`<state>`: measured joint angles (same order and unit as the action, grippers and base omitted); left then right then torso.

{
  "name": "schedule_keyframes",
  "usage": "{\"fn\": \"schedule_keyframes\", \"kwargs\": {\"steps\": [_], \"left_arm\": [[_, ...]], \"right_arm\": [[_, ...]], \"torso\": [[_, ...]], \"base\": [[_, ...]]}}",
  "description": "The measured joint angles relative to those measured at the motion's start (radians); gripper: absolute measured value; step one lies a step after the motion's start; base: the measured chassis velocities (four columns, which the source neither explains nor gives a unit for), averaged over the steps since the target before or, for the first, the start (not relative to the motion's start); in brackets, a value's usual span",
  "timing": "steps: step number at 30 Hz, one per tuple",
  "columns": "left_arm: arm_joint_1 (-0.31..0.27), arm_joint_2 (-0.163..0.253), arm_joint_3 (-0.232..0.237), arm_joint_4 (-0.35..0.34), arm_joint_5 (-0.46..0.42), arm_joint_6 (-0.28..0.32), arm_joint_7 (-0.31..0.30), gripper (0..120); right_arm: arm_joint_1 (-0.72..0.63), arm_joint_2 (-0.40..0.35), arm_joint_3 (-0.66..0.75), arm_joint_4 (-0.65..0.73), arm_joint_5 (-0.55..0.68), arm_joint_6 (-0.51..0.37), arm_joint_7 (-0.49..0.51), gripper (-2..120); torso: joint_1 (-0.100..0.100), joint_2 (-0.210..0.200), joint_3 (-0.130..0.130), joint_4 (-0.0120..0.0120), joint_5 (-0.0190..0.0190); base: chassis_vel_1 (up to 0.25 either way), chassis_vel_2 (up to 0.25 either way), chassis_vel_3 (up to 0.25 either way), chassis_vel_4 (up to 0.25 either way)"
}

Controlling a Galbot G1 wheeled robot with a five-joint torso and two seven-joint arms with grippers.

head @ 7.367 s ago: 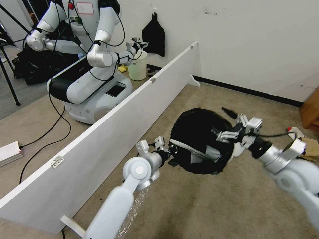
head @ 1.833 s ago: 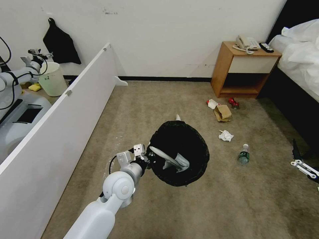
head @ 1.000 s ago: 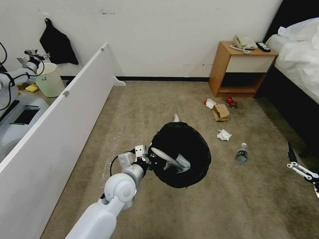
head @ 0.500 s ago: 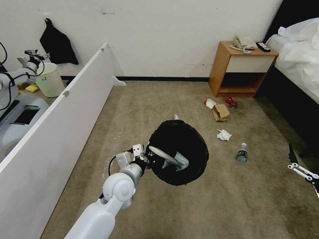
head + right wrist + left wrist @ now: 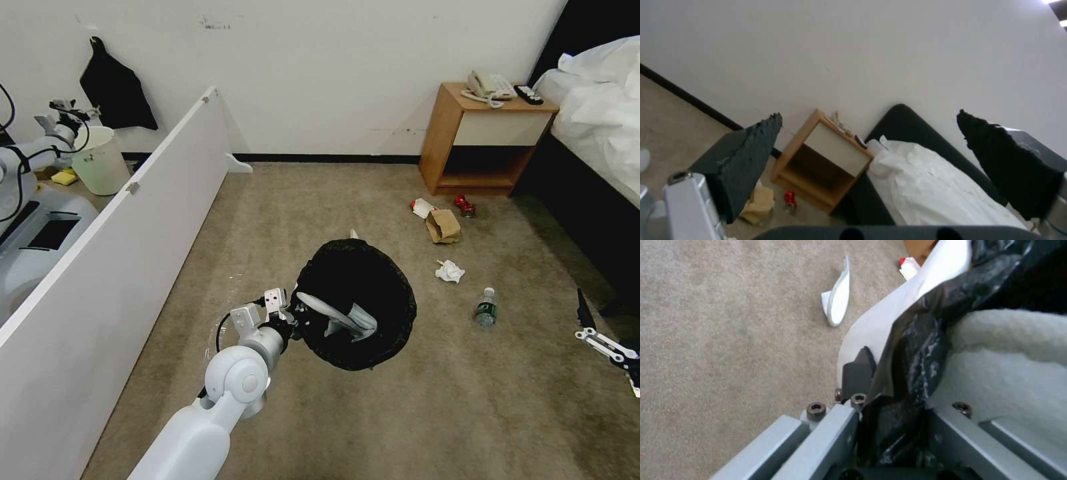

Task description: Pick up the trash bin, then pick up the garbage from the floor and place it into the trash bin.

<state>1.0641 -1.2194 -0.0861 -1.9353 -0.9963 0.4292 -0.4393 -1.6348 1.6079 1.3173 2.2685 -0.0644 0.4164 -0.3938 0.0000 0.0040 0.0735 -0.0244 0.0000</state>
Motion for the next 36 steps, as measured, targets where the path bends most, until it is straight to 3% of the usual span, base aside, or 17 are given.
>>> {"fn": "schedule_keyframes", "kwargs": {"steps": [25, 36], "left_arm": [[-0.001, -0.001, -0.003, 0.004, 0.001, 0.0, 0.0, 0], [-0.001, -0.002, -0.004, 0.006, 0.003, 0.0, 0.0, 0]], "right_arm": [[0.006, 0.0, -0.006, -0.005, 0.025, -0.01, 0.003, 100], [0.006, 0.0, -0.012, -0.009, 0.031, -0.01, 0.003, 100]], "torso": [[0.0, 0.0, 0.0, 0.0, 0.0], [0.0, 0.0, 0.0, 0.0001, -0.0002]], "base": [[0.0, 0.0, 0.0, 0.0], [-0.148, 0.091, 0.127, -0.089]]}}
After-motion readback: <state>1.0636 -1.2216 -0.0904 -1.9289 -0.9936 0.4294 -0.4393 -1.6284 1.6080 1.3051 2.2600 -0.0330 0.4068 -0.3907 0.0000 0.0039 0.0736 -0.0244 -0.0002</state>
